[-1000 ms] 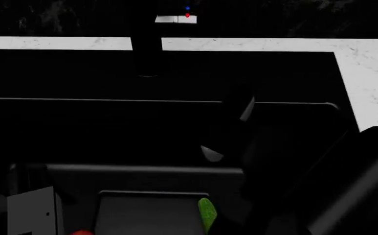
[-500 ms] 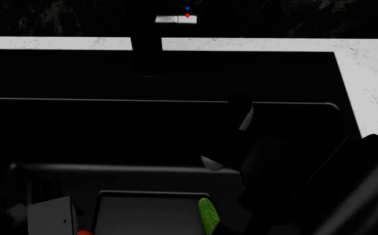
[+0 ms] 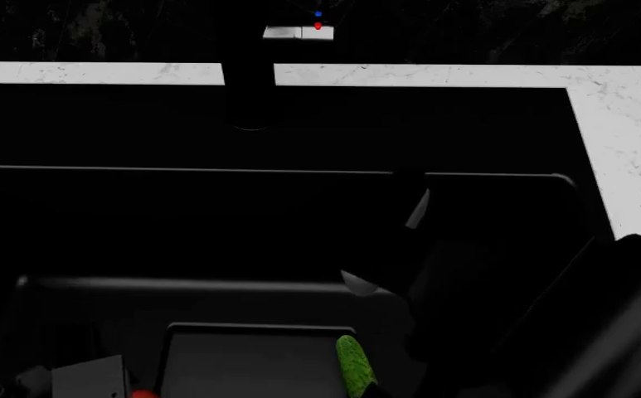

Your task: Pick the vegetables from the sink and place them on the cutting board.

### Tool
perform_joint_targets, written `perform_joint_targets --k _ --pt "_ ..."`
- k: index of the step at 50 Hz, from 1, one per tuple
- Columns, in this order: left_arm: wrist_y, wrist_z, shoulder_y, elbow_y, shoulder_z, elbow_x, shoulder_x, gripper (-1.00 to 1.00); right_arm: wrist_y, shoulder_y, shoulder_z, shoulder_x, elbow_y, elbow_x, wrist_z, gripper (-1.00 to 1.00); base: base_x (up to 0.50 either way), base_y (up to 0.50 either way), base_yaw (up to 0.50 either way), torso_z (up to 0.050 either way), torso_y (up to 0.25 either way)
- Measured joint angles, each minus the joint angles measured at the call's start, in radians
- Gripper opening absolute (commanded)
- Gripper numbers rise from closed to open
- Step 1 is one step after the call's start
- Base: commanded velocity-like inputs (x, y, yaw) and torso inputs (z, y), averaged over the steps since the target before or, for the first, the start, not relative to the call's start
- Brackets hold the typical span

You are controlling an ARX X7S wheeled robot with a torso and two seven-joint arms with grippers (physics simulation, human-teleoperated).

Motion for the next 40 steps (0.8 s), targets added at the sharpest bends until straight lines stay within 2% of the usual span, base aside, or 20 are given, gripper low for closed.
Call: perform_joint_targets --k 40 --pt "0.109 -0.046 0.004 -0.192 0.053 0.049 0.06 1.0 -0.017 -0.017 -0.006 0.017 -0.001 0.06 0.055 1.0 0.0 0.0 0.0 0.0 0.0"
